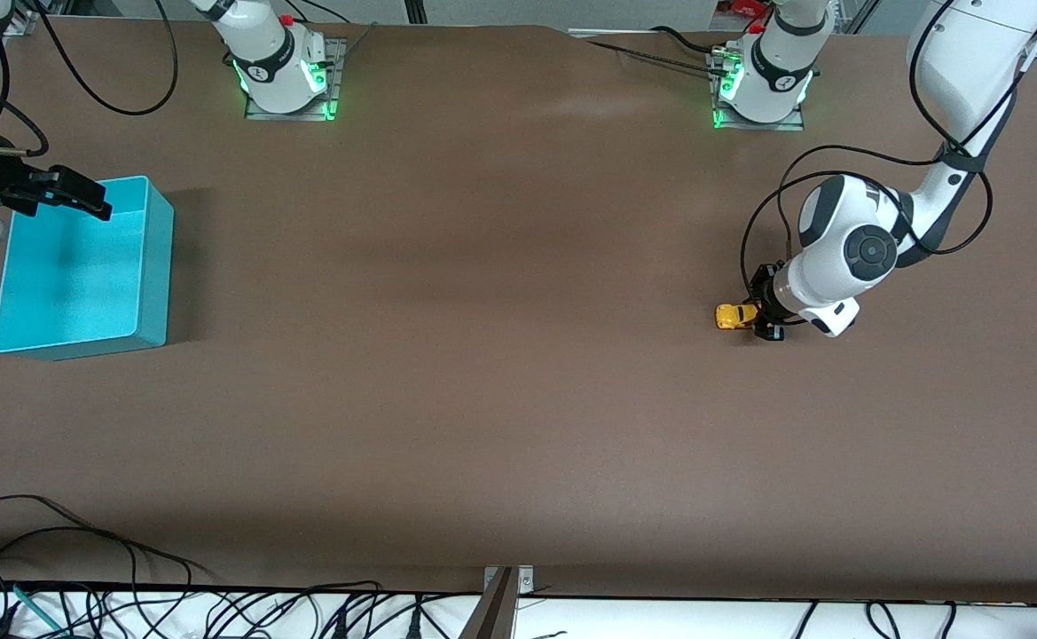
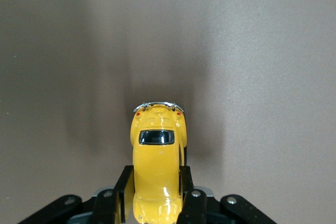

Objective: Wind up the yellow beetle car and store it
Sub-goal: 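Grip the car with the left gripper and pull it backward along the table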

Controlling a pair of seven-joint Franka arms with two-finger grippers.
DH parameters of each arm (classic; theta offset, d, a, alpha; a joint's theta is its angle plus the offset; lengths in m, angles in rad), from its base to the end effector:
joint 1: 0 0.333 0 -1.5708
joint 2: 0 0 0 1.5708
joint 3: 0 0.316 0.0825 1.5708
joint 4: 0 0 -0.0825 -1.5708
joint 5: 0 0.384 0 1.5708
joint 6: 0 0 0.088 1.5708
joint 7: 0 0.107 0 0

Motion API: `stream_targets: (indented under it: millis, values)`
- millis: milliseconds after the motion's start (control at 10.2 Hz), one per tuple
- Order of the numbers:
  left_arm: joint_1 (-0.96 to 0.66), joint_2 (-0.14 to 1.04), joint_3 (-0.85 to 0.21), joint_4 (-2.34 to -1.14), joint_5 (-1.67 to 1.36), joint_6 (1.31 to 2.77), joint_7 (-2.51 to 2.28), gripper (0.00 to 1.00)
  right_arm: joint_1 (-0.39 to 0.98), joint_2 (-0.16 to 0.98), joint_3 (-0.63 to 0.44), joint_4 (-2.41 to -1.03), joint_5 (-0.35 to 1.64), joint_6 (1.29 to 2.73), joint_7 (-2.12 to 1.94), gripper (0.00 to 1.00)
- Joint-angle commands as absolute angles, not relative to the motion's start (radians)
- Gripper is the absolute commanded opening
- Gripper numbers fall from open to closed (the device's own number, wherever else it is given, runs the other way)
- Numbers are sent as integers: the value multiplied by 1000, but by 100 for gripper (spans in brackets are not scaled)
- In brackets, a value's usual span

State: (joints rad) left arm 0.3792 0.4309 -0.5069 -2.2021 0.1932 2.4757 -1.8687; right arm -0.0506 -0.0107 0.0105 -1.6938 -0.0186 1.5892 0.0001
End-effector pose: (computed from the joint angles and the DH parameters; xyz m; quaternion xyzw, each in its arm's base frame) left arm 0.5388 -0.0758 0.2002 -0.6909 -0.7200 0.0638 0.0121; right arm 0.5470 -0.0239 0.5740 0.9987 -0.0195 -0.0471 0.0084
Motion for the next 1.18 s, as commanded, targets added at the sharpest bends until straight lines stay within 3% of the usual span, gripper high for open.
stream_targets:
  millis: [0, 1080]
  values:
    - [405, 469, -499, -2192, 277, 2505, -1870, 0, -51, 3, 15, -1671, -35, 1574, -2, 100]
    - [574, 505, -486, -2191, 394, 2505, -1740, 0, -51, 9, 15, -1671, -34, 1574, -2, 100]
